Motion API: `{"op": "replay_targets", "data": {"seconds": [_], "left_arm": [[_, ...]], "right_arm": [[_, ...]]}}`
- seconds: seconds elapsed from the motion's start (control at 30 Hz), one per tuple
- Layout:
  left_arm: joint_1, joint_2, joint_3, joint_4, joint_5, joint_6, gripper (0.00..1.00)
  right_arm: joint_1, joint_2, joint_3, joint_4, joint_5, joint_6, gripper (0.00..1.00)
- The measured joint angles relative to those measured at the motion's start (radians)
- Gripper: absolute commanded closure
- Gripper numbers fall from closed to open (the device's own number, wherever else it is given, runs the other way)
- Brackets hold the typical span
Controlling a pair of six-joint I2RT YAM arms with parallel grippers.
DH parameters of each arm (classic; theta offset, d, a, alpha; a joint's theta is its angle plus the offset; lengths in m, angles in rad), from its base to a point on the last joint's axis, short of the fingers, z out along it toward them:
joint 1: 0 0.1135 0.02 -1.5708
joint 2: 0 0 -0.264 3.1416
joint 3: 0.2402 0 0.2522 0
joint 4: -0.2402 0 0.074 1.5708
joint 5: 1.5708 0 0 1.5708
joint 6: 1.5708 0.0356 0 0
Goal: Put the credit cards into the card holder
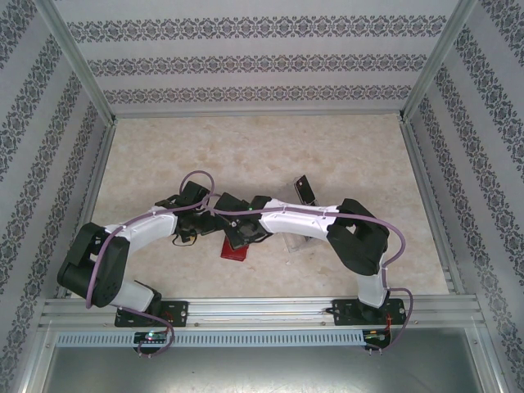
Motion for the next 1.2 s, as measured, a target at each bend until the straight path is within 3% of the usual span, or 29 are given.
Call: {"op": "replay_targets", "data": {"seconds": [0.5,1.2], "left_arm": [[0.000,0.005,0.003,-0.002,-0.001,-0.001,0.00],[0.015,-0.045,-0.017,0.006,0.025,0.000,0.00]], "right_arm": [[0.000,0.054,0.006,0.056,-0.002,-0.002,1.00],[0.000,0.011,-0.069,0.130,-0.009,0.006,1.00]]}}
